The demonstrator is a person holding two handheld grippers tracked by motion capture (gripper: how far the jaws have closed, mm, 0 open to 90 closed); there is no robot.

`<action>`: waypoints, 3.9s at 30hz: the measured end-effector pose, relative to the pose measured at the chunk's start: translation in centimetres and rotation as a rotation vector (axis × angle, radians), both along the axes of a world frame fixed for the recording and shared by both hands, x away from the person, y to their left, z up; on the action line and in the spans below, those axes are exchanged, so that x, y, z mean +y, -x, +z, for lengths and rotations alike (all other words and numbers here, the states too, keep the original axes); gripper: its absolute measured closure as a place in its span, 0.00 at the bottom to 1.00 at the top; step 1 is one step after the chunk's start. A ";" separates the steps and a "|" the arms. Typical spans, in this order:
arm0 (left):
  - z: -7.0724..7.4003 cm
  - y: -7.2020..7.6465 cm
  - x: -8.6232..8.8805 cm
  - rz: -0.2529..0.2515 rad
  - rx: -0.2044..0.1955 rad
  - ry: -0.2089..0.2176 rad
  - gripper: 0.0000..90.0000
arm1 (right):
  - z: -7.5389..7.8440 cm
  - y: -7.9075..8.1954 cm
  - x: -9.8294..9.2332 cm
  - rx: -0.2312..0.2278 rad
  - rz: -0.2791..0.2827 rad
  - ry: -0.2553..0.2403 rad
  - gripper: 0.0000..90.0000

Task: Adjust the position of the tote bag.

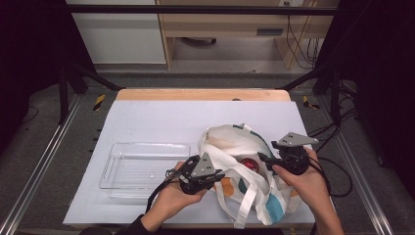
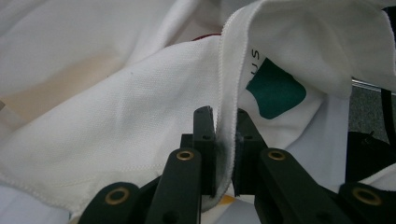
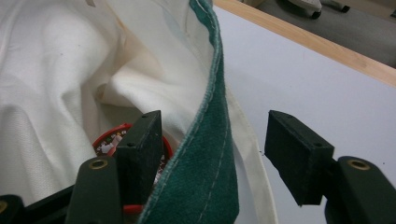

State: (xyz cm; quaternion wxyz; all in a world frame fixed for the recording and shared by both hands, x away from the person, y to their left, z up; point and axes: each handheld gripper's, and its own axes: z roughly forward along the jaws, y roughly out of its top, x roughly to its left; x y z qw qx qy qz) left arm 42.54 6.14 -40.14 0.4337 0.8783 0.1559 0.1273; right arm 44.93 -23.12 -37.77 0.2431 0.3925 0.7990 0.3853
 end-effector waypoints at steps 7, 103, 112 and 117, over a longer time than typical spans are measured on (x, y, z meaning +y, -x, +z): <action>-0.2 0.6 0.1 -0.001 0.005 0.001 0.91 | 0.0 0.3 -0.1 0.004 0.012 0.009 0.47; -0.6 4.3 2.1 0.021 0.010 0.115 0.54 | -3.3 -1.3 -3.6 0.045 -0.054 -0.048 0.94; 2.6 3.6 2.2 0.023 -0.039 0.164 0.55 | -3.1 -1.2 -3.4 0.038 -0.048 -0.037 0.95; 3.5 2.1 0.0 0.003 -0.061 0.145 0.57 | -3.0 -1.1 -3.4 0.036 -0.046 -0.037 0.95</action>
